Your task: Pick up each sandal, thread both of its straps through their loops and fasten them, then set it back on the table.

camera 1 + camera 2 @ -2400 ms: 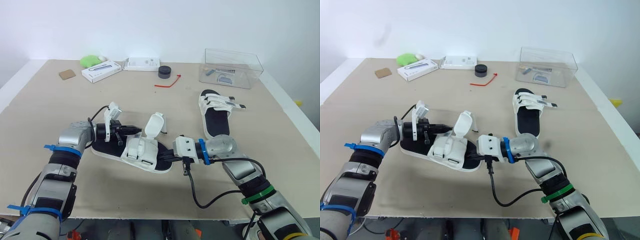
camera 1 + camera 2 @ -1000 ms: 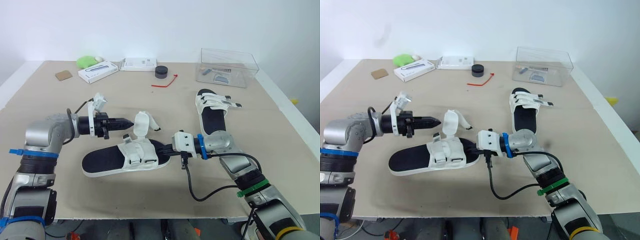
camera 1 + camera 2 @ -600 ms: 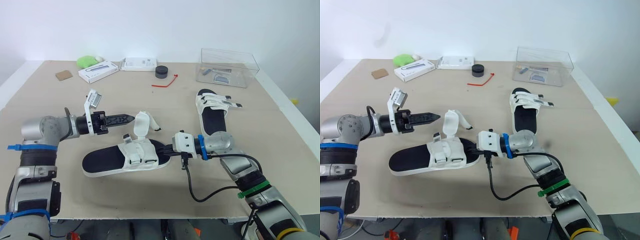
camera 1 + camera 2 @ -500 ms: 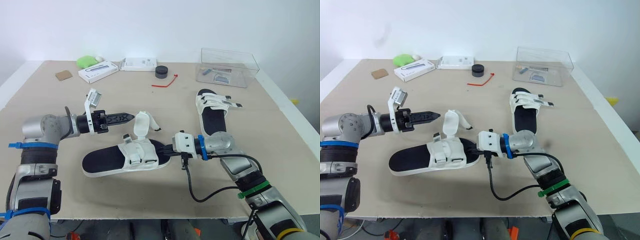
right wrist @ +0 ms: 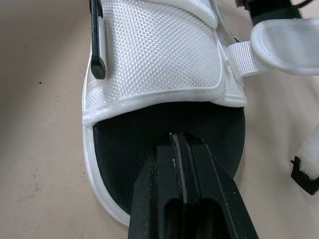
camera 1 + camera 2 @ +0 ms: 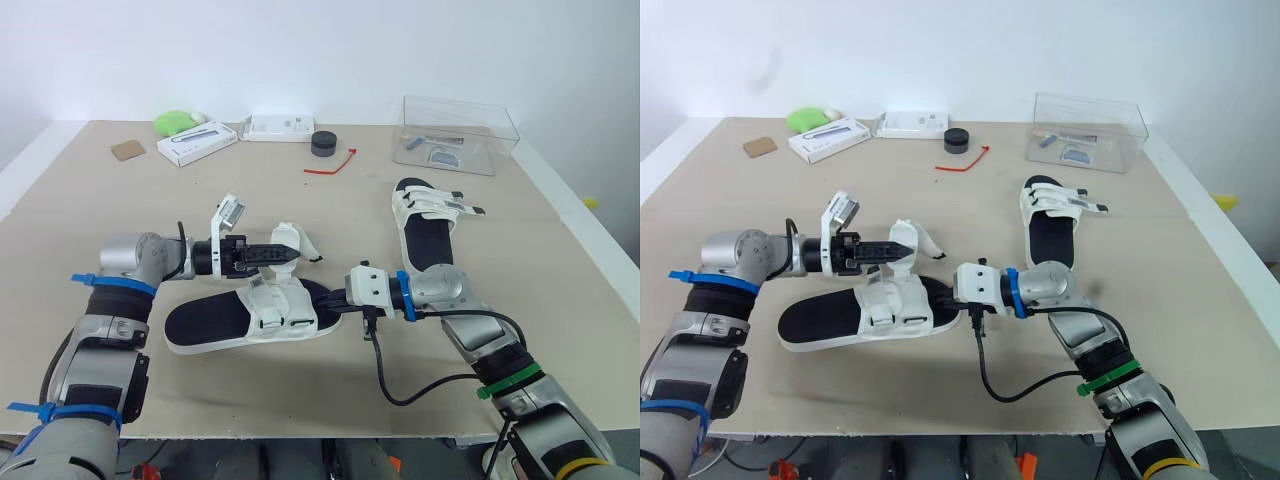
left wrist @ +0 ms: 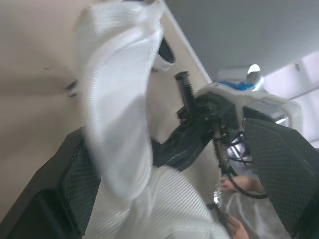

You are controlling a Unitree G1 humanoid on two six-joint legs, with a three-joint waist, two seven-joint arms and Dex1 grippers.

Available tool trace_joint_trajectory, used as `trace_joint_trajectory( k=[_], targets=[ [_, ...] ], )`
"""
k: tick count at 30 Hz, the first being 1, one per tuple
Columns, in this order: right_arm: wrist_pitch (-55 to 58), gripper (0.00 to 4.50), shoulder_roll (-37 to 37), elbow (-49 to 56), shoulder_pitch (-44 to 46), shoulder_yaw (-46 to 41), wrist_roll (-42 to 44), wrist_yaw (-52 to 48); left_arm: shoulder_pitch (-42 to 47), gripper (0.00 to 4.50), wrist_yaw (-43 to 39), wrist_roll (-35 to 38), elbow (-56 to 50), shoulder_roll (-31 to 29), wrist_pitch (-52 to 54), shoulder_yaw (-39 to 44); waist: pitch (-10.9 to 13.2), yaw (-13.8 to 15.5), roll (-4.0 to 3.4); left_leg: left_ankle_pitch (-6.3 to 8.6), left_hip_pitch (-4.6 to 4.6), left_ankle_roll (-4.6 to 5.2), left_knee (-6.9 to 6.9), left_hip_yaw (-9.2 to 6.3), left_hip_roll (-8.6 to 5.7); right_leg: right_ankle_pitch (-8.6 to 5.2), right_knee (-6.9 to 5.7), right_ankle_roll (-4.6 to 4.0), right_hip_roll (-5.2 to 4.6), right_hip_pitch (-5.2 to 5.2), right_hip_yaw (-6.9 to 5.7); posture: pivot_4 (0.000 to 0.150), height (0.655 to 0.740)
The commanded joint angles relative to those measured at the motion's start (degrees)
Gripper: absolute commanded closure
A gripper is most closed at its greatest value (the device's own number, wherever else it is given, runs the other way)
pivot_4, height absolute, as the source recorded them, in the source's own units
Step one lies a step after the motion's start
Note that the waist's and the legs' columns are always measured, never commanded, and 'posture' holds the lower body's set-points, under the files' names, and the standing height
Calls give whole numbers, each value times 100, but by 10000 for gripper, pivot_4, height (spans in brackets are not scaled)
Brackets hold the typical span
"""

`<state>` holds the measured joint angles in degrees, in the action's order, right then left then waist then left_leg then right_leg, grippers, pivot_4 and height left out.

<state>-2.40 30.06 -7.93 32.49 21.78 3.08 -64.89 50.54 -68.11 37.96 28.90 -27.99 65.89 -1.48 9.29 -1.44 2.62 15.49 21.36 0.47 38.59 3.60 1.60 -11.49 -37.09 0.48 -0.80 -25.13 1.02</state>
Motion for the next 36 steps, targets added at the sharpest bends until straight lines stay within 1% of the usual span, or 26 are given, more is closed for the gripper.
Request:
trace_joint_trajectory(
  k=[1,5,13,21,27,33,36],
  targets=[
    [122,45000,94,-99,-114,88,-252,-10,412,756,-103,162,245,105,27,282,0,-1,0,0,0,0,0,1,0,0,0,0,0,0,1,1500,7400],
    [124,45000,86,-113,-108,89,-261,8,730,756,-47,192,599,299,18,493,0,-1,0,0,0,0,0,-1,-1,0,0,1,1,0,-1,1500,7400],
    [103,45000,65,-149,-82,108,-300,53,867,756,-100,69,709,442,-52,417,0,-5,0,0,1,0,0,-2,-1,0,0,1,0,0,0,1500,7400],
    [102,45000,55,-143,-82,132,-318,59,1218,756,52,91,1124,644,-272,733,1,-6,2,0,0,-1,0,-2,-1,0,0,1,2,0,0,1500,7400],
    [95,45000,61,-141,-77,125,-343,40,958,756,-248,-83,812,596,-131,267,1,-12,1,-1,0,-1,0,-2,-2,0,0,2,2,0,0,1500,7400],
    [99,45000,61,-107,-111,132,-352,24,891,756,-232,-58,705,610,-122,318,1,-12,2,-1,1,-1,0,-3,-1,1,0,2,3,-1,0,1500,7400],
    [80,45000,37,-138,-88,155,-364,13,979,756,-101,-90,821,699,-307,453,1,-12,2,-1,0,-1,0,-2,-1,0,0,2,2,0,0,1500,7400]
  ],
)
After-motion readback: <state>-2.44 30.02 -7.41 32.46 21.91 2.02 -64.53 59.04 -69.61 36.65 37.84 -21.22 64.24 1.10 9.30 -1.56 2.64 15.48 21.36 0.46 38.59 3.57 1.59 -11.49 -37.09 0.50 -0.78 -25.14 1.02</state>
